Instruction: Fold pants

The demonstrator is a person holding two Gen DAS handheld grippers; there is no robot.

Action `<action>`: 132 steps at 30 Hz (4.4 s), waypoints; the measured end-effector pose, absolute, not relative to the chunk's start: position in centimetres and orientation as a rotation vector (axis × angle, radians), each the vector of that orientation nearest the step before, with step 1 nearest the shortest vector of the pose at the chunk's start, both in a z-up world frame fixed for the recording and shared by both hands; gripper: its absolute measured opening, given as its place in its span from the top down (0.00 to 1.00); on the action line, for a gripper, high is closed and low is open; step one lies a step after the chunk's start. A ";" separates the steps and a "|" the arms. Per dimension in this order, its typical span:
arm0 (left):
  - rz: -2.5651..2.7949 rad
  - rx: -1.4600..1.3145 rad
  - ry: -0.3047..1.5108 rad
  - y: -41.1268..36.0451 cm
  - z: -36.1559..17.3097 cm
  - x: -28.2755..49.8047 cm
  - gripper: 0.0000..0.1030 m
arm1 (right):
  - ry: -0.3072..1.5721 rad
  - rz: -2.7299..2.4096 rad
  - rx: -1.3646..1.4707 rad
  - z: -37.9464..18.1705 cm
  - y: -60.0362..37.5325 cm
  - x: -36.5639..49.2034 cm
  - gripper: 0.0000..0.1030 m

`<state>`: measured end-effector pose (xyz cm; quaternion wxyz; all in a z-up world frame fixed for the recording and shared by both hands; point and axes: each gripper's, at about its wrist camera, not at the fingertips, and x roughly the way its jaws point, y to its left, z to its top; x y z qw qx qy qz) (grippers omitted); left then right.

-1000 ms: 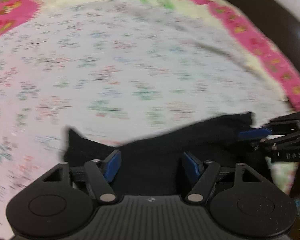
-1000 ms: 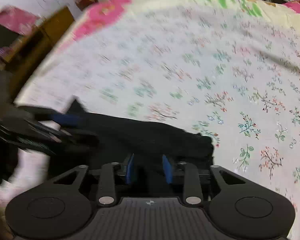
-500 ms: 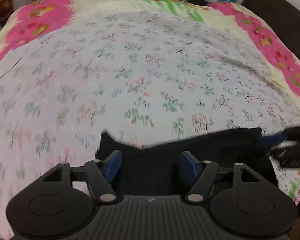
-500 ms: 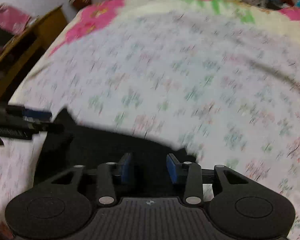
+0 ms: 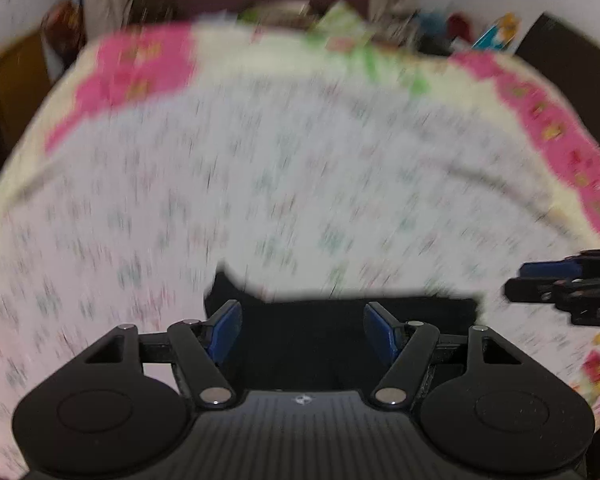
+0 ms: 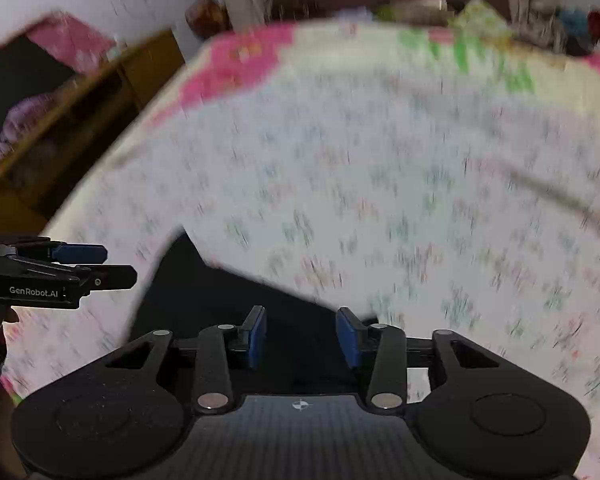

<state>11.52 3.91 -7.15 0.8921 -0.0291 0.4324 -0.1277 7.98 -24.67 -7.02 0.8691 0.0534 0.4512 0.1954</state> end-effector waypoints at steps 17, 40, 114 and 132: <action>-0.271 0.056 0.820 4.9 -1.9 3.4 0.00 | 0.787 0.253 0.189 -0.6 -18.8 -3.1 0.22; -0.286 0.260 0.732 4.1 -2.9 -0.1 0.00 | 0.835 0.137 0.269 -0.9 -17.5 -5.6 0.22; -0.466 -0.049 1.232 4.4 -23.0 14.7 0.00 | 1.260 0.370 0.530 -22.6 -25.5 10.4 0.44; -0.492 -0.110 1.261 4.2 -24.0 15.9 0.00 | 1.328 0.445 0.646 -24.0 -26.8 12.1 0.59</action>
